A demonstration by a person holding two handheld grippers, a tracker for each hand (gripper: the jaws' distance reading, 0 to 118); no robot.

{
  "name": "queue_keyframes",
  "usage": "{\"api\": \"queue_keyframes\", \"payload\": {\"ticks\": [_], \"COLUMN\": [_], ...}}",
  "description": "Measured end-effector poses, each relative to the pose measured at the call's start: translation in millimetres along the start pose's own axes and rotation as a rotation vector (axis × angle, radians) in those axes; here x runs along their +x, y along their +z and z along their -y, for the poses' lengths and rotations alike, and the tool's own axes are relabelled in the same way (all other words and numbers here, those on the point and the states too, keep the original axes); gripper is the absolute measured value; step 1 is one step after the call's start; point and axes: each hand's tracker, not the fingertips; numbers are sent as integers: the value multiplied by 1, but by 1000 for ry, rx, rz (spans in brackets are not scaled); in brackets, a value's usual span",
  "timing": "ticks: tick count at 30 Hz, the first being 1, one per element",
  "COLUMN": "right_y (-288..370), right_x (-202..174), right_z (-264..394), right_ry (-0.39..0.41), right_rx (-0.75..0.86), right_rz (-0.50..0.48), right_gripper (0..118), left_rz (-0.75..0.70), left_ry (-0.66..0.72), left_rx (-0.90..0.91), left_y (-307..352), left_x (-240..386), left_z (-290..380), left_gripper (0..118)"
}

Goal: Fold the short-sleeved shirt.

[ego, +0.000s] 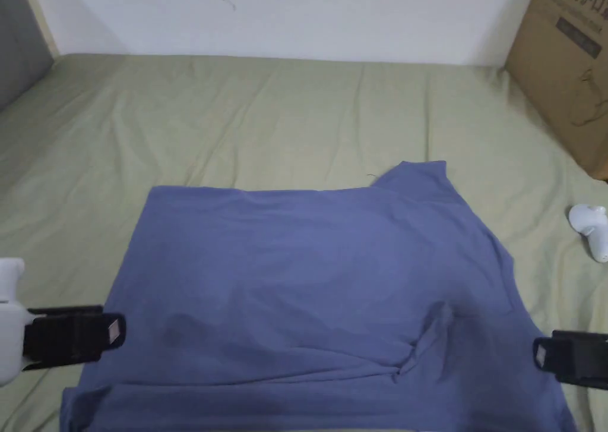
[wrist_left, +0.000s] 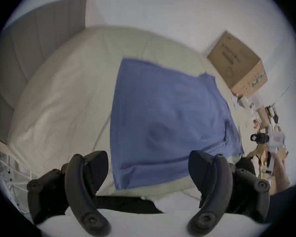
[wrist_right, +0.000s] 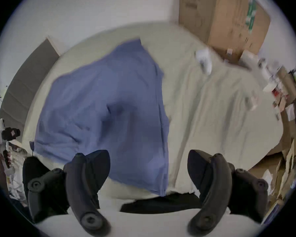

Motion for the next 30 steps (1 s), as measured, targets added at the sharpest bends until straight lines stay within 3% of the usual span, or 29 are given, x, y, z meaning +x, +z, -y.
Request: {"api": "queue_keyframes", "payload": {"ticks": [3, 4, 5, 6, 9, 12, 13, 14, 16, 17, 21, 22, 23, 25, 26, 27, 28, 29, 30], "right_y": [30, 37, 42, 47, 50, 46, 42, 38, 30, 24, 11, 7, 4, -1, -1, 1, 3, 2, 2], "right_x": [-18, -24, -28, -33, -39, -48, -49, -49, -48, -46, -42, -40, -38, -32, -28, -24, -20, -13, -7], "right_z": [-6, -6, -9, -8, -14, -12, -11, -9, -5, -4, 2, 3, 3, 4, 5, 5, 5, 5, 4], "right_ry": [-16, -22, -17, -32, -15, 76, 87, 79, 62, 53, 44, 42, 41, 38, 38, 37, 36, 34, 30], "right_rx": [164, 206, 248, 285, 280, 260, 244, 227, 180, 161, 115, 100, 89, 74, 70, 77, 81, 81, 73], "right_rz": [-118, -123, -122, -141, -252, -185, -179, -192, -216, -221, -220, -221, -213, -189, -178, -167, -162, -163, -164], "right_gripper": [27, 17, 17, 0, 0, 0, 0, 0, 0, 0, 0, 0, 0, 0, 0, 0, 0, 0, 0], "left_rz": [-7, -6, -5, -20, 24, -60, -78, -108, -161, -192, -224, -220, -211, -175, -200, -178, -165, -168, -160], "left_ry": [13, 7, 7, 9, 40, 89, 93, 106, 67, 59, 68, 73, 81, 41, -29, -80, -104, -83, -54], "left_rx": [98, 105, 119, 130, 26, -161, -225, -264, -279, -324, -397, -410, -435, -477, -445, -449, -449, -438, -415], "left_y": [24, 26, 31, 33, 30, 6, -5, -16, -39, -52, -94, -103, -109, -111, -105, -100, -97, -94, -92], "left_x": [19, 22, 27, 29, 21, -3, -13, -20, -33, -40, -63, -66, -69, -62, -56, -51, -48, -48, -52], "left_z": [-3, -2, -1, 1, -1, 0, 4, 11, 22, 28, 41, 44, 45, 49, 49, 47, 47, 47, 45], "left_gripper": [30, 22, 22, 1, 0, 0, 6, 25, 92, 101, 99, 91, 73, 59, 46, 32, 11, 2, 2]}}
